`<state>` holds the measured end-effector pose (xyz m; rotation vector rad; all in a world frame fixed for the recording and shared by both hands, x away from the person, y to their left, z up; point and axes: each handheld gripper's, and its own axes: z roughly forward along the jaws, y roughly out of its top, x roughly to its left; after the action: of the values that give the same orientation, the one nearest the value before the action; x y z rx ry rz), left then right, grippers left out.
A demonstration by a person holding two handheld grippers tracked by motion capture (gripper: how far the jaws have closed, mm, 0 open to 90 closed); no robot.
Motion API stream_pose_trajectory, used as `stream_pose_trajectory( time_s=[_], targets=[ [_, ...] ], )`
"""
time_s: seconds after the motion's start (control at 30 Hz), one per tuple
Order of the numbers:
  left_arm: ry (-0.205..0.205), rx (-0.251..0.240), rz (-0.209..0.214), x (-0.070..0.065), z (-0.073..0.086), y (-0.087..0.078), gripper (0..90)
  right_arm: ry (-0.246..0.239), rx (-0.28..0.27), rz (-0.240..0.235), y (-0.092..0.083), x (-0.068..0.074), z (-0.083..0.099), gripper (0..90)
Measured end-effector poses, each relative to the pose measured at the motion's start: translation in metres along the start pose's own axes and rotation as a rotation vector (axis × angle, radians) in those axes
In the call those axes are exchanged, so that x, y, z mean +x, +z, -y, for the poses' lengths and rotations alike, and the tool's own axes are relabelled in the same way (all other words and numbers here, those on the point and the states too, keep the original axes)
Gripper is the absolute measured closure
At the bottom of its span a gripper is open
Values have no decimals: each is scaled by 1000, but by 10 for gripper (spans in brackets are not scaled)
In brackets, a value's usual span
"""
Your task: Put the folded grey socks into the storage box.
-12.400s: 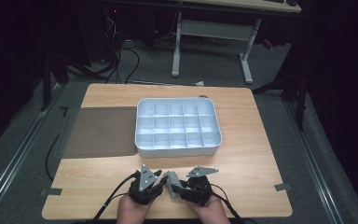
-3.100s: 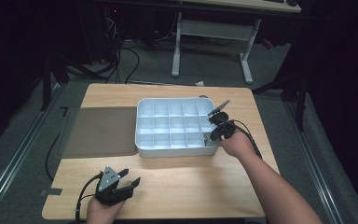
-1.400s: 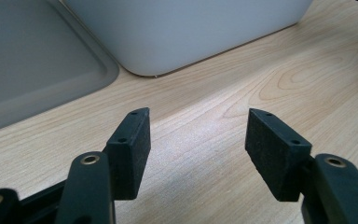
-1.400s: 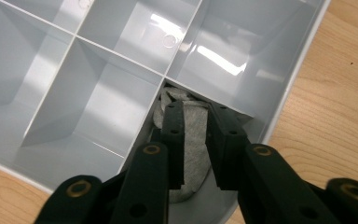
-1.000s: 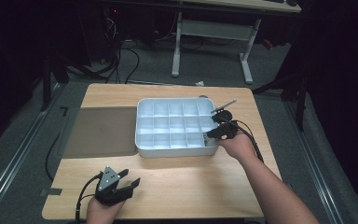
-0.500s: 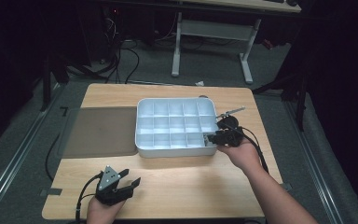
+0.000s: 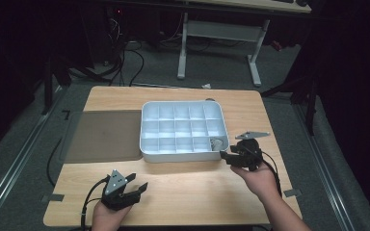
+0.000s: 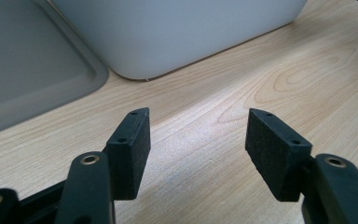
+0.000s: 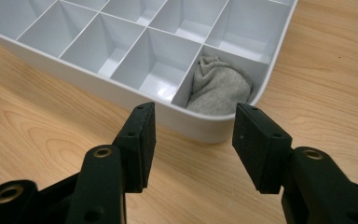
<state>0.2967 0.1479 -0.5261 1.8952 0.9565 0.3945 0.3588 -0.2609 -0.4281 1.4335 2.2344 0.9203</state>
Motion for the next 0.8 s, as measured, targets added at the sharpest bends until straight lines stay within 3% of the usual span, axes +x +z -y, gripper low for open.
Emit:
stream_pose_trajectory(
  time_s=[0.03,0.1,0.2,0.37,0.53,0.57,0.63,0.67,0.7,0.73,0.77,0.8],
  targets=[
    [0,-5,-4,0,0,-1,407,-10,-23,-13,0,2,13,460],
    [-1,-5,-6,0,0,-1,408,-21,-28,-13,1,2,18,453],
    [-9,-6,-11,1,1,-1,407,-44,-53,-24,7,7,39,432],
    [-15,-8,-21,1,1,-1,407,-42,-96,-23,23,19,73,420],
    [-9,-12,-22,-1,2,-1,407,-9,-146,-32,30,31,88,419],
    [-8,-7,-20,-2,3,-1,407,-3,-199,-18,33,42,96,440],
    [-4,-4,-15,-3,3,-1,407,9,-217,-12,33,45,99,443],
    [9,2,-13,-4,3,0,407,-17,-203,-39,35,52,100,437],
    [9,2,-13,-4,3,0,407,-17,-203,-39,35,52,100,437],
    [20,8,-12,-5,2,-1,407,-52,-202,-15,35,54,100,436],
    [23,9,-16,-6,2,-1,407,-51,-207,-16,34,54,100,434],
    [14,0,-17,-7,2,-2,407,-20,-205,-39,35,51,102,428]
  ],
)
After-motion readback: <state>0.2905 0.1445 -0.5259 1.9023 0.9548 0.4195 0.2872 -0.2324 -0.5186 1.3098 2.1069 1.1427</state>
